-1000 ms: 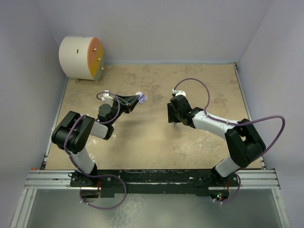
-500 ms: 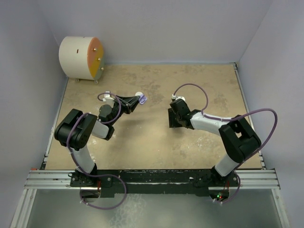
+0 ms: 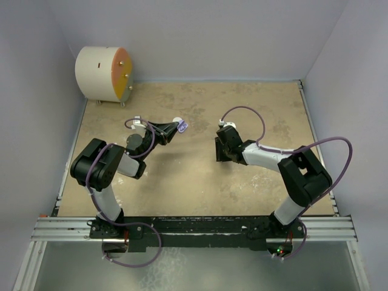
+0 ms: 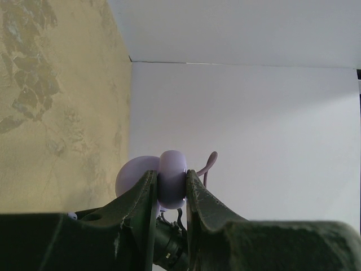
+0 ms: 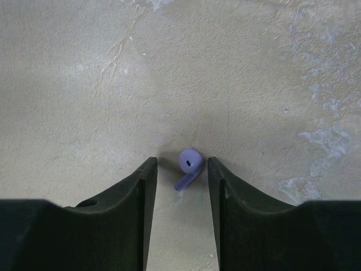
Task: Insert the wireless bluetooth earbuds into the charging case
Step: Pick up the earbud from the center of the board.
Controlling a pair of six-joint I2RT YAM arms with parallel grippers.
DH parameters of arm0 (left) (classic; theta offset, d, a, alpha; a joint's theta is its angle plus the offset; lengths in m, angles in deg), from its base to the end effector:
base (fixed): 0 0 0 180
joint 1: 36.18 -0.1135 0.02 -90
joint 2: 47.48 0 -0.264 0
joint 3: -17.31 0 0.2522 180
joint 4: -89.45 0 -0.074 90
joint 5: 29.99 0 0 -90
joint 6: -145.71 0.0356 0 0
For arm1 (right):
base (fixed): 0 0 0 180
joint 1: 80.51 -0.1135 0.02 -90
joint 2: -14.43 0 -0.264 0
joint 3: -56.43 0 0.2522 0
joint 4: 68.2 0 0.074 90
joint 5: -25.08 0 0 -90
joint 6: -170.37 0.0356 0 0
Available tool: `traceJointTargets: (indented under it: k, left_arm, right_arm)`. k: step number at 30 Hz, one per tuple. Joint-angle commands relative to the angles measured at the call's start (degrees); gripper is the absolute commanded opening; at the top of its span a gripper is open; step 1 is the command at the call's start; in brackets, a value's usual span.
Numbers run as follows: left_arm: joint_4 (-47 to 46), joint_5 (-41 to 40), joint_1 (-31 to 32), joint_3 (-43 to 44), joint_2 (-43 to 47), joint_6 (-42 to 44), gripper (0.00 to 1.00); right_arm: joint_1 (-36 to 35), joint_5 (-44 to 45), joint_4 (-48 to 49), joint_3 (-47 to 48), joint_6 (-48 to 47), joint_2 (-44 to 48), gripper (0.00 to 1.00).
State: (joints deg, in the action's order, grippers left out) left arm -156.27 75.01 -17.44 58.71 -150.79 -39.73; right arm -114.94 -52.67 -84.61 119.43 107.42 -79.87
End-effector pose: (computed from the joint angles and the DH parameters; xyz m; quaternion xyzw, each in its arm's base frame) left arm 0.2884 -0.1076 0.1551 -0.3455 0.5904 -0.6562 0.3185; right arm 0.2752 0.1795 0.1653 -0.0213 0.9279 0.0978 0.3591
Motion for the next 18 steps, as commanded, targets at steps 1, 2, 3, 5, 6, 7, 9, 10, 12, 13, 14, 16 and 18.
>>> traceJointTargets:
  k: [1,2,3,5,6,7,9,10,12,13,14,16,18]
  left_arm:
    - [-4.5,0.8,-0.5,1.1,0.0,-0.3,0.0]
    - [-4.5,0.8,-0.5,1.1,0.0,-0.3,0.0]
    - [-4.5,0.8,-0.5,1.1,-0.1,-0.3,0.0]
    - [-4.5,0.8,-0.5,1.0,-0.1,-0.3,0.0]
    - [-4.5,0.8,-0.5,1.0,-0.1,-0.3,0.0]
    - [-4.6,0.8,-0.5,1.0,-0.1,-0.3,0.0]
    - [-4.6,0.8,-0.6,1.1,-0.2,-0.3,0.0]
    - [-4.6,0.8,-0.6,1.1,-0.2,-0.3,0.0]
    - [-4.6,0.8,-0.6,1.1,-0.2,-0.3,0.0]
    - [-4.7,0.8,-0.6,1.1,-0.3,-0.3,0.0]
    - [-4.7,0.9,-0.6,1.1,-0.2,-0.3,0.0]
    - [-4.7,0.9,-0.6,1.0,-0.2,-0.3,0.0]
    - [-4.7,0.9,-0.6,0.9,-0.2,-0.3,0.0]
  right_arm:
    - [0.1,-0.4,0.4,-0.8,0.9,-1.2,0.42]
    - [0.1,-0.4,0.4,-0.9,0.8,-1.3,0.41]
    - [0.2,-0.4,0.4,-0.9,0.8,-1.4,0.41]
    - [0.2,-0.5,0.5,-1.1,0.9,-1.5,0.38]
    - [0.1,-0.5,0.5,-1.1,0.8,-1.6,0.37]
    - [0.1,-0.5,0.5,-1.0,0.9,-1.6,0.37]
    - [0.1,-0.5,0.4,-1.1,0.8,-1.6,0.34]
    - [0.1,-0.4,0.3,-1.1,0.8,-1.5,0.34]
    - [0.1,-0.4,0.2,-1.1,0.8,-1.5,0.33]
    - [0.1,-0.3,0.1,-1.1,0.8,-1.5,0.33]
    - [0.1,-0.3,0.2,-1.2,0.8,-1.6,0.31]
    - [0.1,-0.3,0.3,-1.2,0.8,-1.6,0.3]
    - [0.1,-0.3,0.2,-1.2,0.8,-1.7,0.28]
